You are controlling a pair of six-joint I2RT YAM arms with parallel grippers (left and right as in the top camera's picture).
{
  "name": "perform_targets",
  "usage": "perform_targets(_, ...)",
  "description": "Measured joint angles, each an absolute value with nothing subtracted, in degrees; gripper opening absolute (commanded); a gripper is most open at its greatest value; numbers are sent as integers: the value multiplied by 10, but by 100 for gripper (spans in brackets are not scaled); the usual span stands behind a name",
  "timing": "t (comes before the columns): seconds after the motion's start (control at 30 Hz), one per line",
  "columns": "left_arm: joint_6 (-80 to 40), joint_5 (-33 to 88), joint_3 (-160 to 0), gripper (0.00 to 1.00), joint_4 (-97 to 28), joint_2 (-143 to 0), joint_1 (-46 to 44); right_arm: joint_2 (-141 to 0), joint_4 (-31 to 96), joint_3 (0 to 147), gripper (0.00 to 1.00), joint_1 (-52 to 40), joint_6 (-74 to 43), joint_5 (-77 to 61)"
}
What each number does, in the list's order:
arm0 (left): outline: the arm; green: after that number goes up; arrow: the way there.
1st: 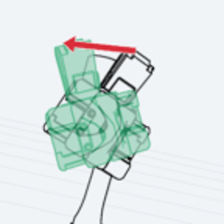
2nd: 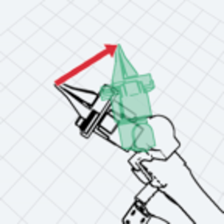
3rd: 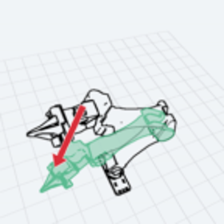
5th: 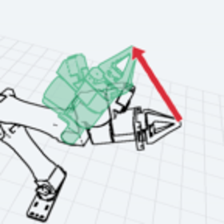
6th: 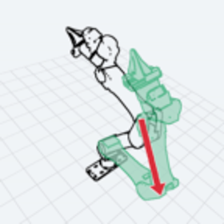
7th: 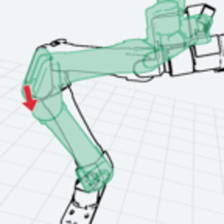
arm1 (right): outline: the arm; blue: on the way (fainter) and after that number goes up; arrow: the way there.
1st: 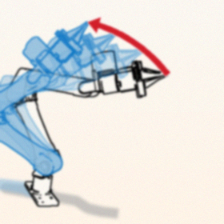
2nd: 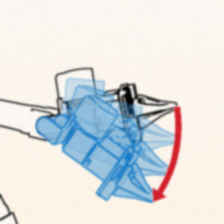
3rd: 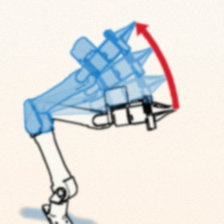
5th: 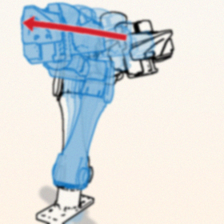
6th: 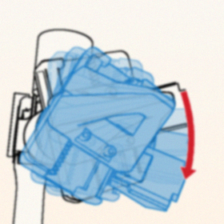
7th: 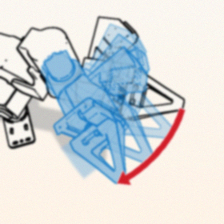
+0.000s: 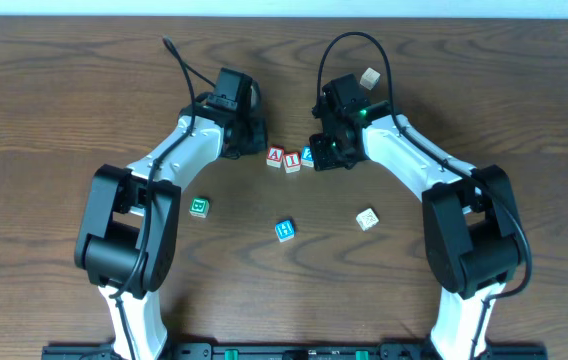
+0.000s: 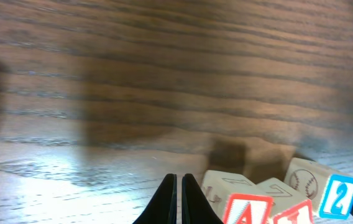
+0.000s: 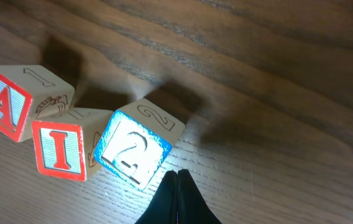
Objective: Spell out Ai2
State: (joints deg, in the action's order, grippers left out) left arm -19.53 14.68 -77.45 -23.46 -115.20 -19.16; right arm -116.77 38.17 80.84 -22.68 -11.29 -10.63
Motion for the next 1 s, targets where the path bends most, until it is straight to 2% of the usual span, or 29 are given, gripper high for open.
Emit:
perform_targets(0.67, -226, 149, -775, 6, -242, -1160, -215, -1168, 377, 808, 1, -227, -110, -118)
perform_targets(1.0, -239, 149, -775, 6, -256, -1160, -215, -1163, 477, 808, 2, -234, -81, -138)
